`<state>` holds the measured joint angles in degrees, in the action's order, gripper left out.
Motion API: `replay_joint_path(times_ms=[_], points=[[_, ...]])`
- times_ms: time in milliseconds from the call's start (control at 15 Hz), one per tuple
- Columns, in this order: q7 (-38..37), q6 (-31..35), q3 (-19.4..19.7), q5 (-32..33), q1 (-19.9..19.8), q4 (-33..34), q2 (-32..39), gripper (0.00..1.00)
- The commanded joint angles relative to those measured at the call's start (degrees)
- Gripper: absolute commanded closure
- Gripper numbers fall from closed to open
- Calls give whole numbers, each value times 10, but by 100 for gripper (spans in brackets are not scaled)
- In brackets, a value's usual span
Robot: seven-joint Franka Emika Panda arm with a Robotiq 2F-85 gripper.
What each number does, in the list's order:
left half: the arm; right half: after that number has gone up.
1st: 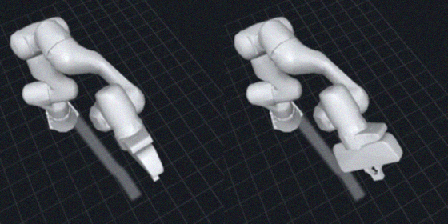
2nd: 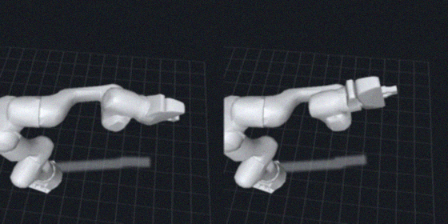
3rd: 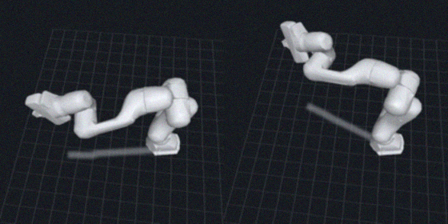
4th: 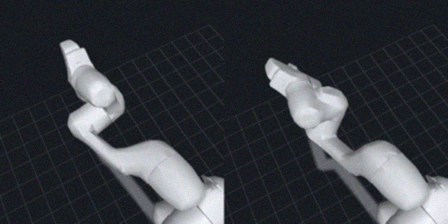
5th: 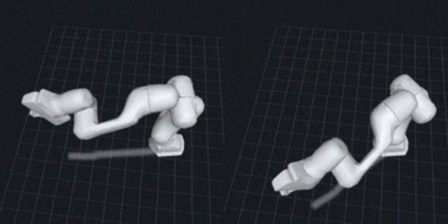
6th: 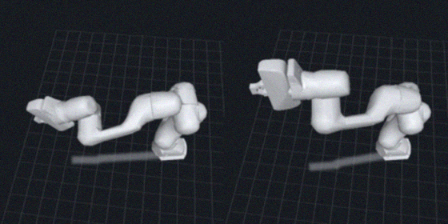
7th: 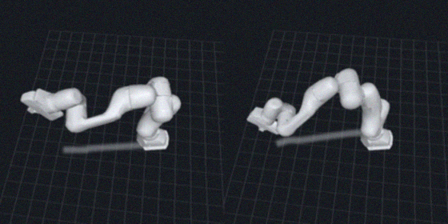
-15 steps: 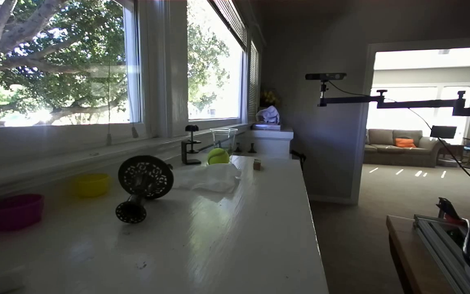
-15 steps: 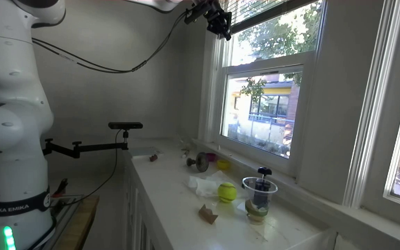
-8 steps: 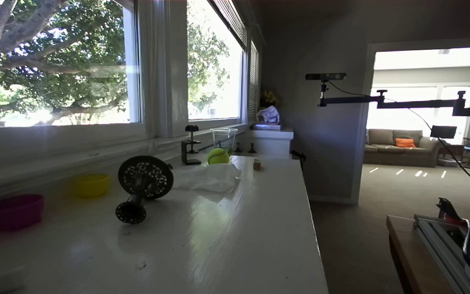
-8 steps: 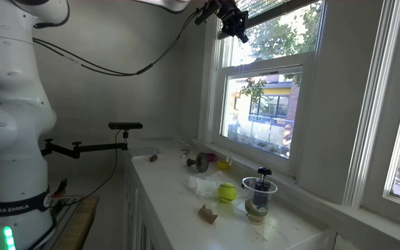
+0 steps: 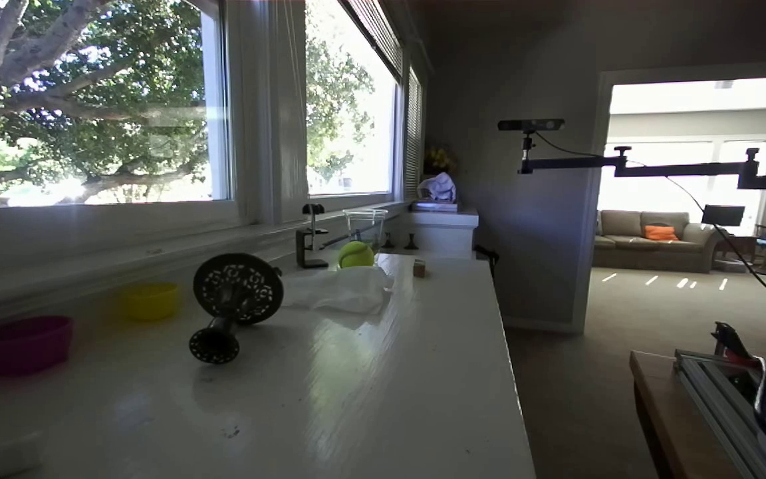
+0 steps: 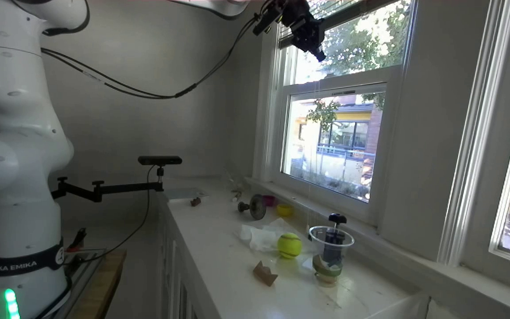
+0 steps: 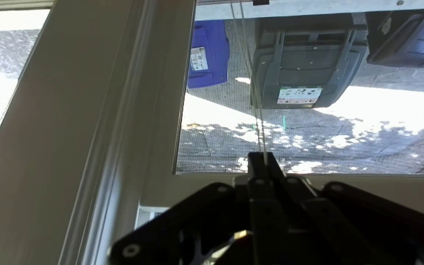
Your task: Pull the white cord on the left side of the window on the left
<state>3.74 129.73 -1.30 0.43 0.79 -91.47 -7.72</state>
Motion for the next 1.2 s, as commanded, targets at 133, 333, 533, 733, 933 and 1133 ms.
replay_joint_path(times_ms=[133,333,533,733,933,1133], points=[[-38,-12,10,18,-12,-24,-12,100],[-34,0,3,23,-6,9,-6,100],[-23,15,-5,35,1,41,-4,100],[-3,35,-19,44,14,82,0,100],[26,49,-41,48,32,130,11,100],[71,61,-61,30,51,167,22,100]])
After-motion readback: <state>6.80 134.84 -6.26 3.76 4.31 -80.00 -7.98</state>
